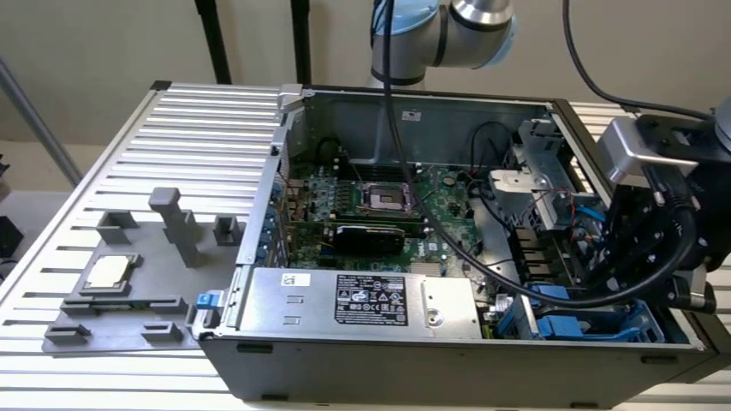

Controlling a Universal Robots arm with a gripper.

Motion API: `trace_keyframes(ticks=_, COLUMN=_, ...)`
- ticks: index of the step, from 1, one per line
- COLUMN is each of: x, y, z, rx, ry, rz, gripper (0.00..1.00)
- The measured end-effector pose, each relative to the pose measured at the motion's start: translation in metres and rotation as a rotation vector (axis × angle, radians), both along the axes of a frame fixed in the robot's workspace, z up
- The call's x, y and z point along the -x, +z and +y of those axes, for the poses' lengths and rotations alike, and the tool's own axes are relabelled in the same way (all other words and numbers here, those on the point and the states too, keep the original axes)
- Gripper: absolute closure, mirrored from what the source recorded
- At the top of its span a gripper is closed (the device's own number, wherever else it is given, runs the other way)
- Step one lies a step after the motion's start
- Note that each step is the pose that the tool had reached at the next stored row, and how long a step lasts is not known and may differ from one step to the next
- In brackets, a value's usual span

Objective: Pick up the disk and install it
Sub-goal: 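Insert the first disk wire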

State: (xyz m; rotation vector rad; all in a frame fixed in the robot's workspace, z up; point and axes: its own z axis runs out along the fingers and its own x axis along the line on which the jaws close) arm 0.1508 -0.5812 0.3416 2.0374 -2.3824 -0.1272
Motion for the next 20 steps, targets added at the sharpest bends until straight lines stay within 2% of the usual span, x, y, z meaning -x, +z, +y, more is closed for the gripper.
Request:
trace_keyframes(ticks=6, x=-0.0028, y=-0.0016, z=0.0013, rx=0.0058, ry=0.0, rz=0.0046, gripper=0.84)
trace_keyframes(ticks=11, x=-0.0029, y=-0.0027, z=0.0013, rx=0.0092, ry=0.0, rz=0.0048, gripper=0.84)
trace_keyframes(ticks=20, x=-0.0013, y=-0.003, z=0.0014, rx=0.0114, ry=0.0, rz=0.0047, gripper=0.84)
